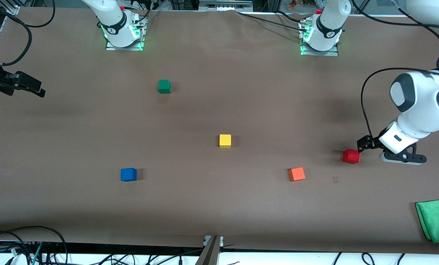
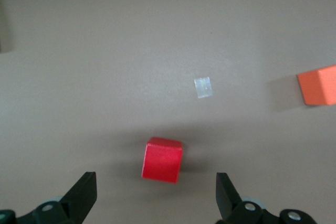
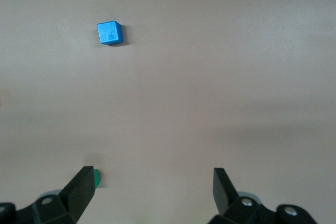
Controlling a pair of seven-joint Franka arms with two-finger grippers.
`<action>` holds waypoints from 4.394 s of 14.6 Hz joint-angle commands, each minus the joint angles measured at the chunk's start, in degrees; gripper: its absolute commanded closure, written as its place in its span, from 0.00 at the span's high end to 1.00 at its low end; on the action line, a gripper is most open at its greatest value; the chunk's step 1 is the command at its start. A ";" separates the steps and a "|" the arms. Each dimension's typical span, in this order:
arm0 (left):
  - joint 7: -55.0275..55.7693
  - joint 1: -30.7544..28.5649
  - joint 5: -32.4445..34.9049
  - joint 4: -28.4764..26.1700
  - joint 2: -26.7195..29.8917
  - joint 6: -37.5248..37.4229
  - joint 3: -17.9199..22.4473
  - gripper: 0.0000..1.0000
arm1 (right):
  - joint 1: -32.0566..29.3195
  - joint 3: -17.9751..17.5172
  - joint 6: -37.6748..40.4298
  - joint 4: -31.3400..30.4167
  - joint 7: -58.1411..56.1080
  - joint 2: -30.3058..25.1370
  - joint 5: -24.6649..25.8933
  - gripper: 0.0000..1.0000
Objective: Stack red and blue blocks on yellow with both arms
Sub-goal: 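Lower the open left gripper over the red cube, then close the left gripper on the red cube and lift it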
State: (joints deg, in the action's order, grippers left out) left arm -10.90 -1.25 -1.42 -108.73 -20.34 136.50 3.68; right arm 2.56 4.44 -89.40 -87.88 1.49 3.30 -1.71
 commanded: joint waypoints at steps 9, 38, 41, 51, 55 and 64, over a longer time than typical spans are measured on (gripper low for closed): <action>-11.75 -2.17 -6.05 -8.17 -0.05 -1.50 0.01 1.00 | -0.10 0.04 0.28 0.00 -0.17 -0.58 0.66 1.00; -5.63 -0.77 -3.41 -3.07 -10.51 11.86 -0.07 1.00 | -0.28 0.04 0.37 -0.01 -0.26 -0.58 0.66 1.00; -5.63 -0.69 -3.41 -2.98 -10.60 11.86 -0.07 1.00 | -0.28 0.04 0.45 -0.01 -0.26 -0.58 0.66 1.00; -5.63 -1.04 -3.41 -1.14 -12.80 12.13 -0.07 0.70 | -0.36 0.13 0.72 -0.01 -0.35 -0.49 0.66 1.00; -4.93 -1.12 -3.41 -1.14 -12.19 11.95 -0.07 0.00 | -0.36 0.13 0.63 -0.01 -0.35 -0.49 0.66 1.00; 1.14 0.37 -3.41 0.96 -3.15 -3.55 -0.42 0.00 | -0.36 0.13 0.80 -0.09 -0.26 -0.49 0.66 1.00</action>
State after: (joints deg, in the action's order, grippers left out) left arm -11.96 -1.51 -5.69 -108.39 -29.38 141.64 3.24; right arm 2.46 4.68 -89.27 -87.89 1.49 3.31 -1.71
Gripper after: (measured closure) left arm 0.441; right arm 0.000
